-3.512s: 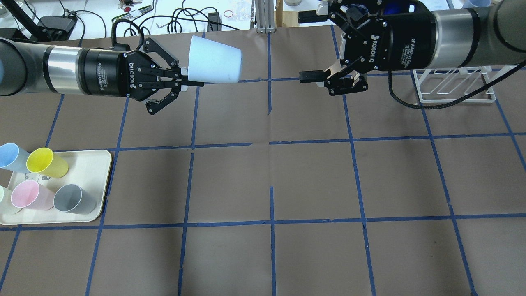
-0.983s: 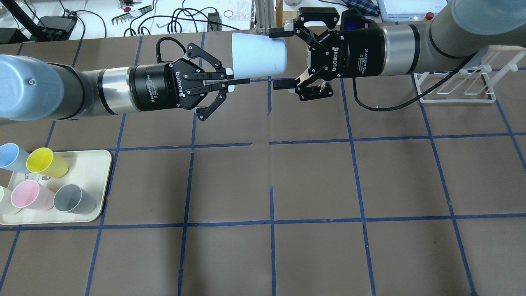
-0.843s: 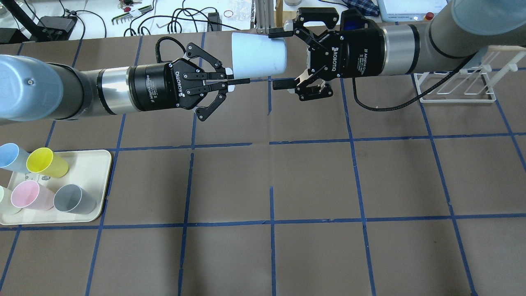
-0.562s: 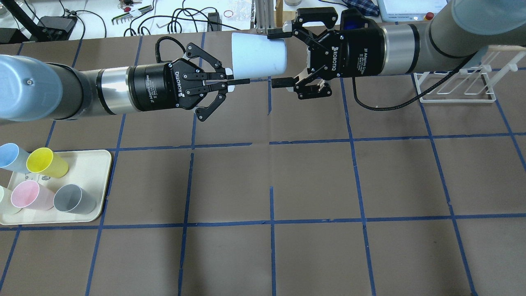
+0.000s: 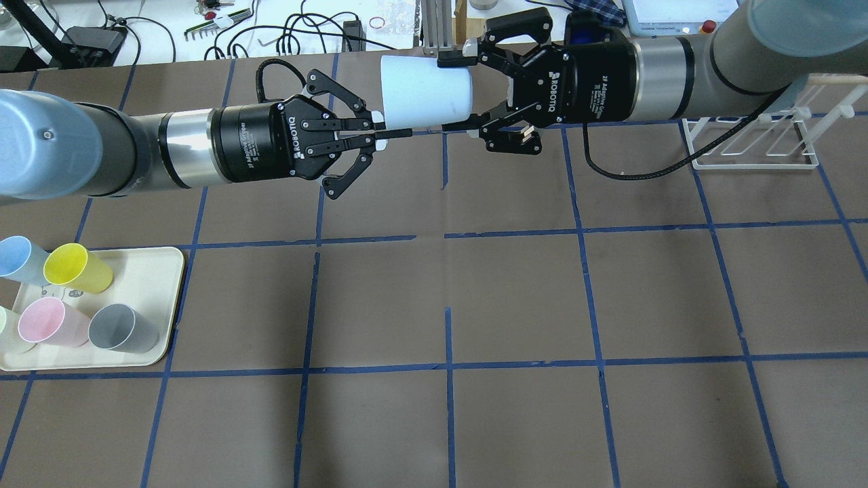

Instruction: Transfer IKEA cup to right arm and place on rack

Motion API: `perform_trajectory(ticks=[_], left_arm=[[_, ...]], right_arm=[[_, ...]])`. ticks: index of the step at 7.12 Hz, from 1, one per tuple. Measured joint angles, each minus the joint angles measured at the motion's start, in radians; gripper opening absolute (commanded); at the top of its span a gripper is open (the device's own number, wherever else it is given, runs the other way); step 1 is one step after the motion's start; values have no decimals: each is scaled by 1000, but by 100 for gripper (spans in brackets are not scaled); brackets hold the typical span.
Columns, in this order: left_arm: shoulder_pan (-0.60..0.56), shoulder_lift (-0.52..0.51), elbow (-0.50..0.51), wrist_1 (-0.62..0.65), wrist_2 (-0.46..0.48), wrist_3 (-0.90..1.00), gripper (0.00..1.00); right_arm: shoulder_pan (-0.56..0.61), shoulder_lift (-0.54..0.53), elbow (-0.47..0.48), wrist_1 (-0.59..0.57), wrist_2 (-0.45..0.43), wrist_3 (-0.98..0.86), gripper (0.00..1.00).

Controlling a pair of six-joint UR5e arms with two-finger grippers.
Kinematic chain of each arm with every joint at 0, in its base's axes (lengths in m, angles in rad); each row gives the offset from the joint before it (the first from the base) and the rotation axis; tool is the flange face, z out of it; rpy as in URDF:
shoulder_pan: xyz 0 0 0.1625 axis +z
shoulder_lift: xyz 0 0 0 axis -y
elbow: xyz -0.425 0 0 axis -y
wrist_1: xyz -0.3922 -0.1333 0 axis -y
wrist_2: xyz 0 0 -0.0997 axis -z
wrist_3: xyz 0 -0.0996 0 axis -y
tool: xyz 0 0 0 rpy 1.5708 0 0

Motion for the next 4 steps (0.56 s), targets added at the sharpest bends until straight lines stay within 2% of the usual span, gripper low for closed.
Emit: perform_trajectory(ticks=[1, 2, 4], left_arm=[[2, 0, 1, 0, 1, -6, 94], [7, 1, 5, 0, 4, -11, 96], [27, 2, 18, 6, 31, -23, 95]], right_arm=[[-1, 0, 0, -1, 0, 0, 51], [-1, -1, 0, -2, 0, 1, 50], [-8, 1, -22, -3, -6, 5, 50]])
